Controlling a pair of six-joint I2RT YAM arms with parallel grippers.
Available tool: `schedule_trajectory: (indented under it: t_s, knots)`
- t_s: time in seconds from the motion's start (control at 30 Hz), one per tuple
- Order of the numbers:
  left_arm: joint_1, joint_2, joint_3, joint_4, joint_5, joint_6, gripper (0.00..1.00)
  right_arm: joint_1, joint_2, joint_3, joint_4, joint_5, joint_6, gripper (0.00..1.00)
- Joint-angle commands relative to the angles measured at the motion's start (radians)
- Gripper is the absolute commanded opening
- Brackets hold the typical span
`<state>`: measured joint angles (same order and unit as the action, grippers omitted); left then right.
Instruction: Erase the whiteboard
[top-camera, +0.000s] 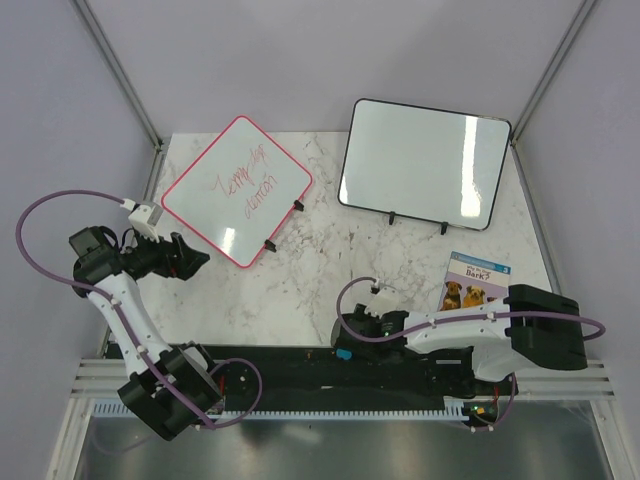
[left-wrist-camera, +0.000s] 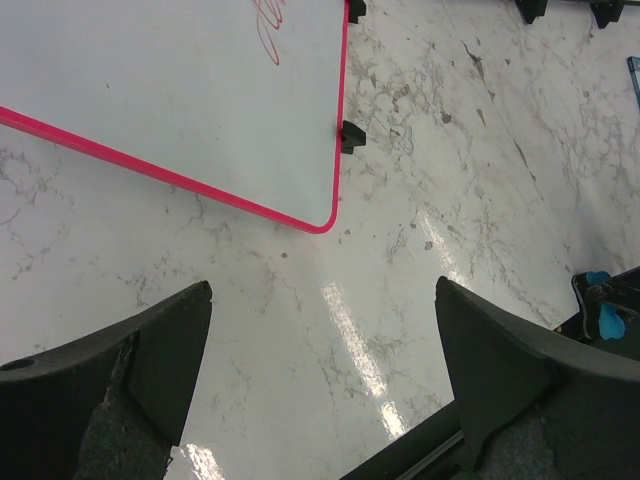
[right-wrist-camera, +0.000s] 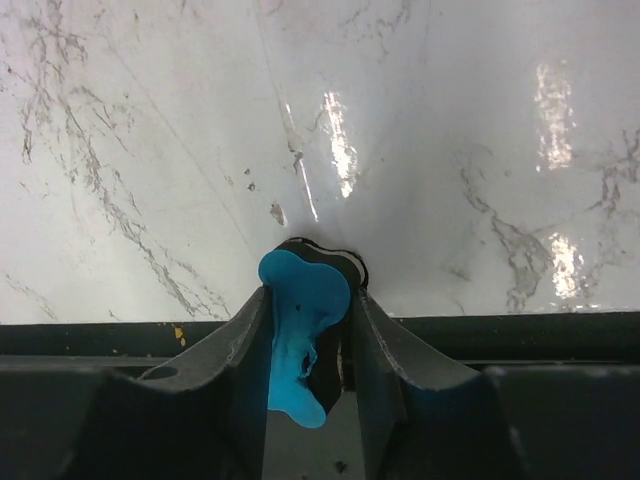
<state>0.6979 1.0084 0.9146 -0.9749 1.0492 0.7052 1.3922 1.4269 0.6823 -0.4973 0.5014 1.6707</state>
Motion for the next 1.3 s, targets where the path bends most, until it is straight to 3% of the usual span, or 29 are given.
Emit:
schedule_trajectory:
  t_s: [0.0, 0.27, 0.47, 0.67, 0.83, 1.0, 1.27]
  knots:
    - [-0.005, -0.017, 0.0, -0.013, 0.006, 0.039, 0.99, -0.013, 0.046, 0.068, 0.0, 0.032, -0.061, 0.38]
    - [-0.006, -0.013, 0.003, -0.013, 0.006, 0.033, 0.99, -0.036, 0.171, 0.187, -0.037, 0.058, -0.192, 0.37]
    - [-0.005, 0.035, 0.036, -0.013, 0.021, 0.01, 0.99, -0.134, 0.184, 0.276, -0.046, 0.121, -0.35, 0.37]
    - [-0.005, 0.159, 0.113, 0.008, 0.02, -0.073, 0.98, -0.266, 0.24, 0.39, 0.018, 0.137, -0.65, 0.44]
    - [-0.005, 0.191, 0.125, 0.01, 0.032, -0.095, 0.97, -0.355, 0.429, 0.566, 0.032, 0.095, -0.908, 0.52]
    - [-0.005, 0.17, 0.106, 0.013, 0.003, -0.082, 0.97, -0.401, 0.552, 0.669, 0.031, 0.031, -0.96, 0.54]
    - [-0.005, 0.128, 0.076, 0.015, -0.029, -0.058, 0.97, -0.412, 0.508, 0.602, 0.031, 0.034, -0.927, 0.57]
